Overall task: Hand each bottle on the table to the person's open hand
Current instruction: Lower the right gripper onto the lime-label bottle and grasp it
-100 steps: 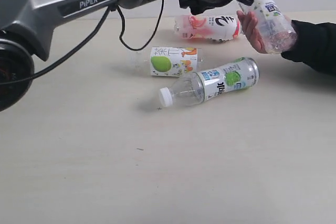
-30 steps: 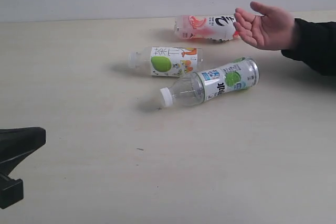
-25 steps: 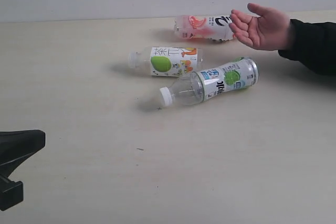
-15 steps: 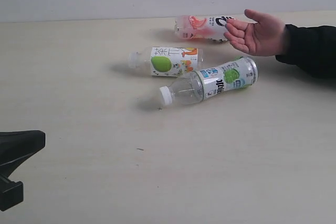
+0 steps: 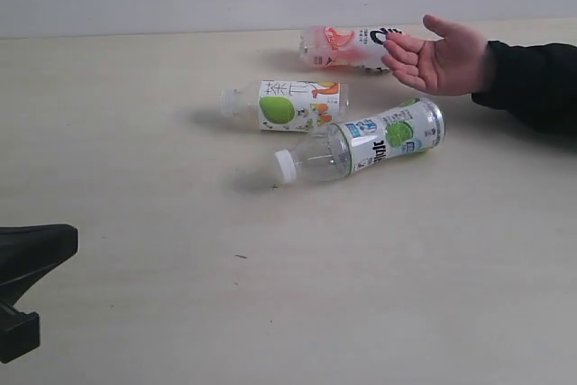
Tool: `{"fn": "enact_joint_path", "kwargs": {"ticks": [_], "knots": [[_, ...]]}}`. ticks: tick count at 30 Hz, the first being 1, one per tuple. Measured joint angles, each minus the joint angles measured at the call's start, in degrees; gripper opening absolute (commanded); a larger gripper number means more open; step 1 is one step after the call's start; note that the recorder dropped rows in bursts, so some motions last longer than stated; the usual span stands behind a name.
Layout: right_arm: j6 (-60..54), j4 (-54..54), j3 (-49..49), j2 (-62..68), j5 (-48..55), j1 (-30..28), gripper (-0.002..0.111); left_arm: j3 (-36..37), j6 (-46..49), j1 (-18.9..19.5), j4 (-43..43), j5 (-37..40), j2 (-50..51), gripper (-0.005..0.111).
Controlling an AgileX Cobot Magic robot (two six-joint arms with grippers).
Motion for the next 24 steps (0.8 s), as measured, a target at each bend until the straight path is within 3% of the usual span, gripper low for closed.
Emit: {"fn": "enact_joint_path", "kwargs": {"ticks": [3, 5, 6, 8, 10, 12, 15, 24], "knots": [[-14.65, 4.05, -10.73, 11.05, 20.77, 0.00, 0.000, 0.00, 0.00, 0.00, 0.00, 0.00, 0.00, 0.000], [-31.34, 14.27, -17.93, 19.53, 35.59, 1.20, 0.000, 0.00, 0.00, 0.00, 0.00, 0.02, 0.00, 0.000], [-41.41, 20.00, -20.47, 22.90, 44.53, 3.35, 0.000, 0.00, 0.00, 0.00, 0.00, 0.02, 0.00, 0.000], [-59.50, 24.45, -21.40, 27.93, 51.58, 8.64, 0.004, 0.00, 0.00, 0.00, 0.00, 0.02, 0.00, 0.000], [-69.19, 23.77, -21.49, 31.01, 52.85, 14.01, 0.018, 0.00, 0.00, 0.00, 0.00, 0.02, 0.00, 0.000], [-72.28, 20.30, -21.49, 33.43, 51.58, 17.77, 0.053, 0.00, 0.00, 0.00, 0.00, 0.02, 0.00, 0.000], [-73.25, 14.13, -21.52, 35.56, 47.82, 20.72, 0.076, 0.00, 0.00, 0.00, 0.00, 0.12, 0.00, 0.000], [-73.67, 8.22, -21.62, 39.88, 41.30, 21.61, 0.076, 0.00, 0.00, 0.00, 0.00, 0.12, 0.00, 0.000]]}}
